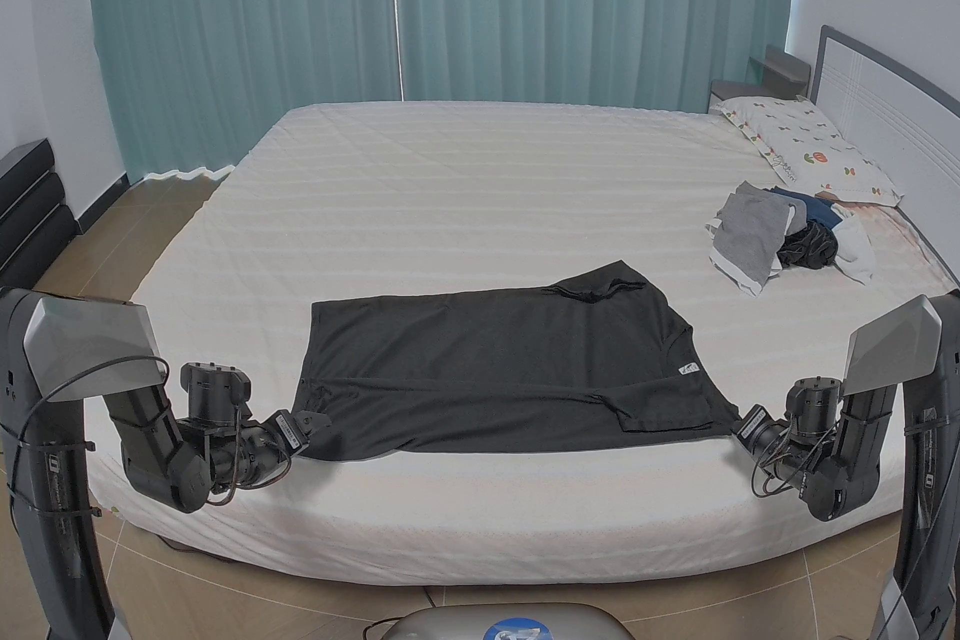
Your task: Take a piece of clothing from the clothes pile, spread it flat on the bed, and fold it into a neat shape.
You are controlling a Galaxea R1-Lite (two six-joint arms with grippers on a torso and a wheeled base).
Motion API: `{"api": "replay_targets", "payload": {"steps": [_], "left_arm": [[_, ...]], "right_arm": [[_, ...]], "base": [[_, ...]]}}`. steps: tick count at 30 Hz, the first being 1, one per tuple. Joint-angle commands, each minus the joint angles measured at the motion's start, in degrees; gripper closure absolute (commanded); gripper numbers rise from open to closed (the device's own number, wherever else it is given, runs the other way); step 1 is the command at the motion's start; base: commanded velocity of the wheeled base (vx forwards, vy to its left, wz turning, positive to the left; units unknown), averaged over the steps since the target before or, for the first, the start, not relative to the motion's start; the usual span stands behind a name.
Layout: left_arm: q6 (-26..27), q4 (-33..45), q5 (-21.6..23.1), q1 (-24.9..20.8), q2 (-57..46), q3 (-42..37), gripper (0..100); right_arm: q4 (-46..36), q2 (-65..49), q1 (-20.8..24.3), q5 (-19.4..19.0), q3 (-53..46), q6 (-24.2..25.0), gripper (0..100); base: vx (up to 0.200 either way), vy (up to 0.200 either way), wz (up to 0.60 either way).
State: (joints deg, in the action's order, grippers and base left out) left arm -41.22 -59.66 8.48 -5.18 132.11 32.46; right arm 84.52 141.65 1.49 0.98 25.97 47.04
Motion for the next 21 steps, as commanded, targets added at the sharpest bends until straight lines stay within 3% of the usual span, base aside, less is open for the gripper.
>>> {"api": "replay_targets", "payload": {"steps": [1,10,11,21], "left_arm": [[-0.09,0.07,-1.8,-2.03,2.71,2.17,0],[0.0,0.33,-2.95,-2.47,4.03,4.63,0],[0.0,0.33,-3.04,-2.47,4.12,4.8,100],[-0.09,0.42,-3.21,-1.76,3.77,4.89,100]], "right_arm": [[0.56,-0.24,0.18,0.08,-0.39,-0.02,100],[0.74,-0.24,0.45,-0.01,-1.01,-0.11,100],[0.74,-0.24,0.45,-0.01,-1.01,-0.11,100],[0.74,-1.73,0.18,-0.8,-2.67,-0.29,100]], "base": [[0.0,0.0,0.0],[0.0,0.0,0.0],[0.0,0.0,0.0],[0.0,0.0,0.0]]}}
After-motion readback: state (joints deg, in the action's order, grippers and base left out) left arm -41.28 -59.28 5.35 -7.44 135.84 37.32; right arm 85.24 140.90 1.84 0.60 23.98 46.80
